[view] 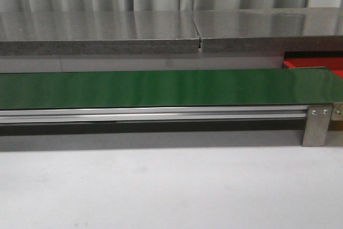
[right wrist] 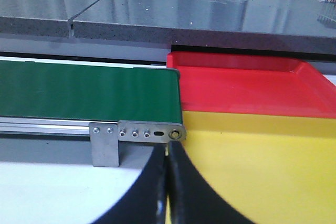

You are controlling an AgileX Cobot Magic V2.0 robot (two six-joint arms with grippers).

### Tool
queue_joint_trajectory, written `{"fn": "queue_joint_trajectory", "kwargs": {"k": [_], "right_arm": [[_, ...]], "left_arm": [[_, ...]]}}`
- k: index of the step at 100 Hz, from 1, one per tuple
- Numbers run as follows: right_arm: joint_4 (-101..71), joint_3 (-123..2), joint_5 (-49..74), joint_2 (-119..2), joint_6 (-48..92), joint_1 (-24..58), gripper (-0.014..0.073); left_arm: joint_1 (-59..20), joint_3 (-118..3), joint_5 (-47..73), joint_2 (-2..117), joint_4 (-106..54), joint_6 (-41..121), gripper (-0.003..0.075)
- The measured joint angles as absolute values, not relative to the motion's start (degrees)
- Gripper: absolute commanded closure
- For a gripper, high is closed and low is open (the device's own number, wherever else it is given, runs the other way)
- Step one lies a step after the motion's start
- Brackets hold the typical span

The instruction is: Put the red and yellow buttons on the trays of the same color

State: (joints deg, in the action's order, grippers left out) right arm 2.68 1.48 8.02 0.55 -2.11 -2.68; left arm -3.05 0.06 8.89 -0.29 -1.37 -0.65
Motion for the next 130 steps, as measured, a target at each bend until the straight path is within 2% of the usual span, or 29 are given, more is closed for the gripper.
{"fn": "queue_joint_trajectory", "kwargs": {"k": [88, 104, 130], "right_arm": [[2.68, 1.48, 8.02, 0.55, -2.11, -2.68, 0.066], [2.68, 1.48, 8.02, 0.55, -2.11, -2.68, 0.066], [2.68, 1.48, 8.02, 0.55, -2.11, -2.68, 0.066]], "left_arm": [[-3.05, 0.0, 5.4, -0.29, -1.37, -0.65, 0.0739], [-3.05, -2.22, 9.86, -0.29, -1.37, -0.65, 0.0739], [-3.05, -14.84, 14.1, 13.6, -1.37, -0.65, 0.0739]]}}
